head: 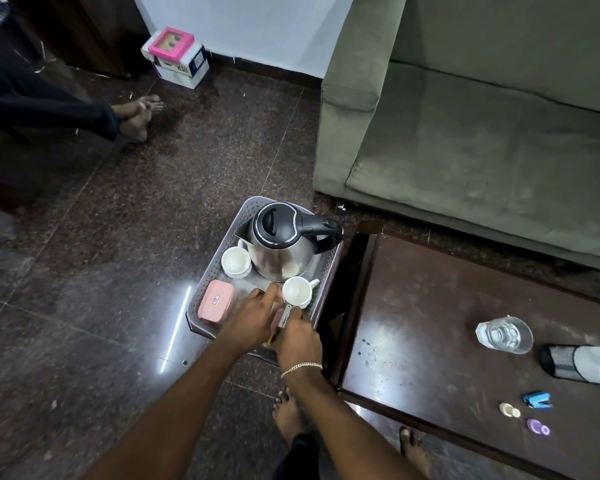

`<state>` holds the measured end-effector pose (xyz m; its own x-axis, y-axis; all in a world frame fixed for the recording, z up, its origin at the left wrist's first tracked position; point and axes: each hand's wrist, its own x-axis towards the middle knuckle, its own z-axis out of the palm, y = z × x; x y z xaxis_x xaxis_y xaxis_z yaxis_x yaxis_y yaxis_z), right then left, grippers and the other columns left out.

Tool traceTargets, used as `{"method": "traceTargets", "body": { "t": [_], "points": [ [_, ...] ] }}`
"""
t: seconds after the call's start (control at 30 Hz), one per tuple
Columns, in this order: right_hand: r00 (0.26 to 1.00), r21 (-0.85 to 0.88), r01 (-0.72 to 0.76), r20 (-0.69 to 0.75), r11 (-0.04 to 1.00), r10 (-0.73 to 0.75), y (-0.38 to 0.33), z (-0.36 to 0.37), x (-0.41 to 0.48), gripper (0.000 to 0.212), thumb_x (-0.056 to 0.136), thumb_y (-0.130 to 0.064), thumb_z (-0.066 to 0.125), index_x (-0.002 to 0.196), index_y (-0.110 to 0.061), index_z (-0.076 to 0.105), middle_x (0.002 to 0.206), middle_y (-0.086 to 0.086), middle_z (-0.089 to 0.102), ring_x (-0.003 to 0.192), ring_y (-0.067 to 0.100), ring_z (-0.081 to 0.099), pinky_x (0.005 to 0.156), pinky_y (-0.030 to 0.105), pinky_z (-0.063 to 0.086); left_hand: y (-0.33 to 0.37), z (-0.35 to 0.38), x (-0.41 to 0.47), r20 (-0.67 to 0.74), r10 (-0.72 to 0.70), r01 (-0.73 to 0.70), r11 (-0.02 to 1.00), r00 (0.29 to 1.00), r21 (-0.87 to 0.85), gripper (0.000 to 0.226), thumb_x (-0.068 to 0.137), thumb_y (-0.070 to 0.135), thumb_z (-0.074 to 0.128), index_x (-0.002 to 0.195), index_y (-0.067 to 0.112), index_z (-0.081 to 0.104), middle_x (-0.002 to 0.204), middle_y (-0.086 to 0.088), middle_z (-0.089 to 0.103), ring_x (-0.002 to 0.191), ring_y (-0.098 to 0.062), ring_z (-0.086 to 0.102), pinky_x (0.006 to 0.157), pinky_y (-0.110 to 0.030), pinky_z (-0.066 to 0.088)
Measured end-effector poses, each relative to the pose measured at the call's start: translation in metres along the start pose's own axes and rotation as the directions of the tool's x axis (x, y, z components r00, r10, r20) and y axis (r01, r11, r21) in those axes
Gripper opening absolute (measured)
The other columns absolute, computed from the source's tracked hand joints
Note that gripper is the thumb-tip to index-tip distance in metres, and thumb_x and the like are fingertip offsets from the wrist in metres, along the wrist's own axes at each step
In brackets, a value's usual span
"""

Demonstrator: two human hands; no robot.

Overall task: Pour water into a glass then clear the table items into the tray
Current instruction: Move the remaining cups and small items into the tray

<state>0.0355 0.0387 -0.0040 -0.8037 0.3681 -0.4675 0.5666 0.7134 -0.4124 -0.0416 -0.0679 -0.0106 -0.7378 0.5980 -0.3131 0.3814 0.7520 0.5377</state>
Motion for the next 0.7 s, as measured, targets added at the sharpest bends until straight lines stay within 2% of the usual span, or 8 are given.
{"method": "traceTargets", "body": {
  "t": [0.07, 0.1, 0.2, 0.3, 0.43, 0.57, 0.7],
  "points": [
    [0.999, 0.013, 0.037, -0.02, 0.999, -0.037, 0.006, -0.007, -0.004, 0.028, 0.096, -0.017, 0.053, 0.123, -0.013, 0.049, 0.119, 0.011, 0.061, 0.101, 0.038, 0.068, 0.076, 0.043, 0.054, 0.003, -0.004, -0.004, -0.033, -0.012, 0.012, 1.0, 0.999, 0.004, 0.054, 0.078, 0.039, 0.026, 0.121, 0.015, 0.05, 0.114, -0.008, 0.069, 0.103, -0.032, 0.059, 0.083, -0.045, 0.05],
    [0.998, 0.03, 0.055, -0.036, 0.998, -0.054, 0.011, -0.012, -0.006, 0.029, 0.096, -0.022, 0.053, 0.124, -0.013, 0.05, 0.12, 0.011, 0.06, 0.101, 0.038, 0.067, 0.077, 0.044, 0.054, 0.006, -0.006, -0.007, -0.054, -0.011, 0.012, 1.0, 0.999, 0.014, 0.059, 0.077, 0.037, 0.026, 0.125, 0.013, 0.051, 0.119, -0.009, 0.068, 0.106, -0.033, 0.059, 0.087, -0.046, 0.05],
    [0.986, 0.065, 0.118, -0.123, 0.991, -0.11, 0.032, -0.029, -0.013, 0.031, 0.097, -0.037, 0.054, 0.115, -0.012, 0.053, 0.116, 0.011, 0.059, 0.101, 0.037, 0.065, 0.077, 0.044, 0.053, 0.018, -0.008, -0.012, -0.072, 0.033, -0.029, 0.998, 0.997, 0.062, 0.051, 0.087, 0.018, 0.047, 0.137, 0.016, 0.048, 0.134, -0.006, 0.06, 0.119, -0.029, 0.055, 0.101, -0.045, 0.047],
    [0.969, 0.041, 0.166, -0.193, 0.985, -0.155, 0.07, -0.052, -0.02, 0.033, 0.093, -0.043, 0.059, 0.112, -0.016, 0.055, 0.116, 0.006, 0.057, 0.1, 0.032, 0.062, 0.078, 0.044, 0.054, 0.045, -0.002, -0.01, -0.123, 0.124, -0.117, 0.991, 0.985, 0.064, 0.053, 0.089, 0.024, 0.058, 0.14, 0.02, 0.047, 0.136, -0.002, 0.057, 0.121, -0.024, 0.051, 0.104, -0.039, 0.045],
    [0.946, 0.063, 0.196, -0.276, 0.979, -0.172, 0.15, -0.091, -0.026, 0.041, 0.09, -0.046, 0.065, 0.118, -0.018, 0.059, 0.113, 0.003, 0.059, 0.094, 0.029, 0.064, 0.077, 0.04, 0.056, 0.1, 0.022, 0.005, -0.128, 0.207, -0.201, 0.978, 0.97, 0.058, 0.061, 0.089, 0.042, 0.061, 0.145, 0.025, 0.044, 0.142, 0.005, 0.051, 0.129, -0.019, 0.048, 0.111, -0.034, 0.04],
    [0.927, 0.096, 0.207, -0.337, 0.974, -0.164, 0.247, -0.127, -0.033, 0.045, 0.086, -0.043, 0.074, 0.117, -0.013, 0.062, 0.111, 0.005, 0.062, 0.096, 0.028, 0.066, 0.079, 0.04, 0.057, 0.166, 0.067, 0.025, -0.066, 0.26, -0.259, 0.966, 0.963, 0.022, 0.067, 0.088, 0.047, 0.067, 0.147, 0.026, 0.043, 0.142, 0.006, 0.05, 0.128, -0.018, 0.05, 0.111, -0.031, 0.04],
    [0.936, 0.14, 0.185, -0.328, 0.973, -0.131, 0.345, -0.154, -0.042, 0.046, 0.084, -0.04, 0.077, 0.117, -0.011, 0.063, 0.115, 0.005, 0.063, 0.099, 0.026, 0.067, 0.082, 0.034, 0.055, 0.237, 0.126, 0.043, 0.018, 0.3, -0.3, 0.954, 0.954, -0.005, 0.069, 0.09, 0.05, 0.066, 0.149, 0.028, 0.039, 0.143, 0.008, 0.047, 0.129, -0.015, 0.049, 0.111, -0.032, 0.042]
  ]
}}
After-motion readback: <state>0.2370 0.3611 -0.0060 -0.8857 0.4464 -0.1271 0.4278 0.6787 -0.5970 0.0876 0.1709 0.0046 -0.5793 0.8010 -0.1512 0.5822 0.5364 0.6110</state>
